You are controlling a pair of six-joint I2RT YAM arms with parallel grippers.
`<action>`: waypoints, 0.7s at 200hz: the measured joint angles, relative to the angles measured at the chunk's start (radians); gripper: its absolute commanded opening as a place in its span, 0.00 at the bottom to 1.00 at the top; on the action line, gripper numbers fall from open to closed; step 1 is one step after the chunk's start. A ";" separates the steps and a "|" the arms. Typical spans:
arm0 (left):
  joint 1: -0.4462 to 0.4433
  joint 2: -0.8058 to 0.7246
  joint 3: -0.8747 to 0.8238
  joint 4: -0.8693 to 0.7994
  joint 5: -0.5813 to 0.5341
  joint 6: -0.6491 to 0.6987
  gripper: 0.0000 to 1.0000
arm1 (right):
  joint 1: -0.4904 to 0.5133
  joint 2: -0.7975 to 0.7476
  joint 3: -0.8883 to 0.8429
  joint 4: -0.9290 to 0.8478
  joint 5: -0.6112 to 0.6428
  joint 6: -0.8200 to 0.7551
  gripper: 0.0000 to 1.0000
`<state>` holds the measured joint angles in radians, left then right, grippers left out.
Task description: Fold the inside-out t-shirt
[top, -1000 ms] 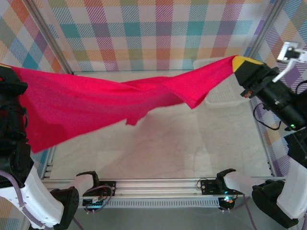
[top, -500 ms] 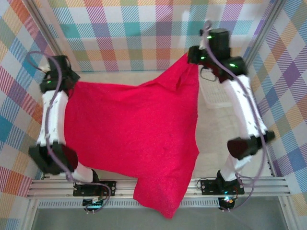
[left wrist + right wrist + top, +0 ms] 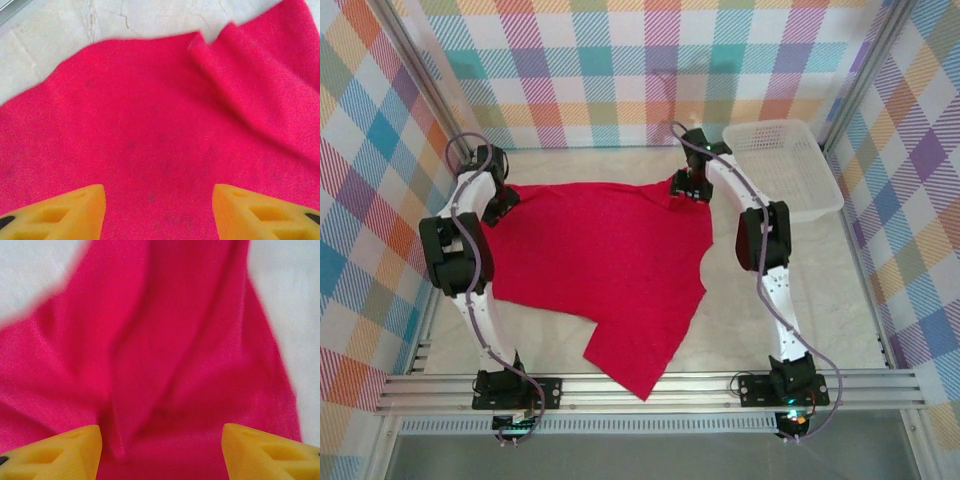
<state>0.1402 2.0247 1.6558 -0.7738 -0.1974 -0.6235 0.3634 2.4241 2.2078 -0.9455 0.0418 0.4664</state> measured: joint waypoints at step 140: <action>-0.074 -0.349 -0.713 0.330 0.236 -0.070 0.55 | -0.019 -0.432 -0.894 0.480 -0.246 0.230 0.41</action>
<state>0.0658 1.6752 0.9424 -0.4435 0.0383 -0.6937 0.3447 1.9923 1.3140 -0.4652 -0.2039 0.6964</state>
